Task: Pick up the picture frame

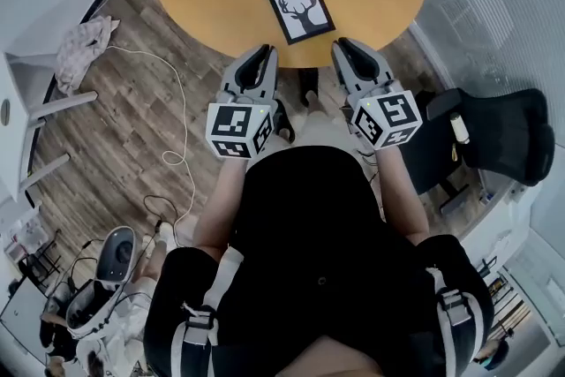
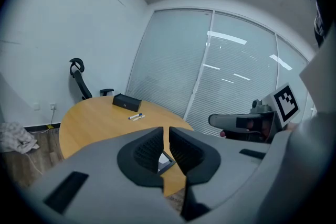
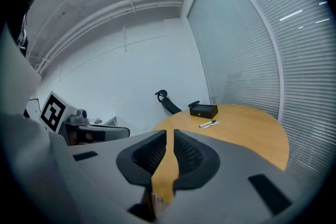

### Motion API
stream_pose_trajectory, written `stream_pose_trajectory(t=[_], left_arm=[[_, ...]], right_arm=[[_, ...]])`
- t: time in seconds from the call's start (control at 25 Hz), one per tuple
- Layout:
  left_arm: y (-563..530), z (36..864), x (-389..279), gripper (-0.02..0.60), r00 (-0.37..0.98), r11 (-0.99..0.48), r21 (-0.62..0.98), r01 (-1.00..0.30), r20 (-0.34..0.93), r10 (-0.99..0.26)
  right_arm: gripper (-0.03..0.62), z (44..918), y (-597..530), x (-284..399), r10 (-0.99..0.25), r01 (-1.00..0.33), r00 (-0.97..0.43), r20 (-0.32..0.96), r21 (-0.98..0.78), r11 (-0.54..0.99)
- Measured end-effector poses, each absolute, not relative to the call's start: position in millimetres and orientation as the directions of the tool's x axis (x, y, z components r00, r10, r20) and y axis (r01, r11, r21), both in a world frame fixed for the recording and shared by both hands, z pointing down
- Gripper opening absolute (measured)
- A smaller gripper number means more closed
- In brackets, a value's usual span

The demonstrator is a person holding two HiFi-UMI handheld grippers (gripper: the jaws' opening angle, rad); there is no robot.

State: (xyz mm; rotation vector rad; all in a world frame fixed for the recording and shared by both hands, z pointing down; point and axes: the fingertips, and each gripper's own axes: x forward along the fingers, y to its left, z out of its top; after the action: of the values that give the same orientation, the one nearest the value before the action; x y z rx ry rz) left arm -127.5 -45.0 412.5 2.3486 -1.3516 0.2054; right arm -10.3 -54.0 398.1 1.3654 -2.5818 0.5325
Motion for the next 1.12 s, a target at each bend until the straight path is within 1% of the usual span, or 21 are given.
stream_pose_trajectory(t=[0.04, 0.2, 0.44, 0.6, 0.8, 1.0, 1.12], left_arm=[[-52, 418, -127, 0.030, 0.509, -0.430, 0.284, -0.857, 0.339, -0.791], [-82, 444, -127, 0.086, 0.472, -0.373, 0.305, -0.876, 0.390, -0.790], [-138, 492, -118, 0.103, 0.413, -0.276, 0.336, -0.901, 0.463, -0.784], [-160, 521, -107, 0.121, 0.351, -0.188, 0.349, -0.918, 0.496, -0.794], [-183, 576, -87, 0.164, 0.332, -0.121, 0.379, -0.917, 0.561, -0.758], [-190, 613, -92, 0.190, 0.272, -0.023, 0.374, -0.927, 0.630, -0.727], [-193, 632, -97, 0.198, 0.248, 0.017, 0.369, -0.929, 0.658, -0.711]], right_arm=[[0.059, 404, -62, -9, -0.758, -0.823, -0.568, 0.321, -0.236, 0.517], [0.111, 427, -97, -10, -0.712, -0.804, -0.594, 0.375, -0.254, 0.537], [0.137, 476, -163, 0, -0.630, -0.781, -0.616, 0.472, -0.265, 0.565], [0.147, 511, -196, 8, -0.561, -0.759, -0.634, 0.532, -0.288, 0.585], [0.155, 566, -230, 14, -0.481, -0.731, -0.653, 0.584, -0.321, 0.602], [0.164, 608, -239, 15, -0.411, -0.722, -0.646, 0.643, -0.338, 0.604], [0.164, 633, -242, 18, -0.390, -0.728, -0.629, 0.672, -0.334, 0.599]])
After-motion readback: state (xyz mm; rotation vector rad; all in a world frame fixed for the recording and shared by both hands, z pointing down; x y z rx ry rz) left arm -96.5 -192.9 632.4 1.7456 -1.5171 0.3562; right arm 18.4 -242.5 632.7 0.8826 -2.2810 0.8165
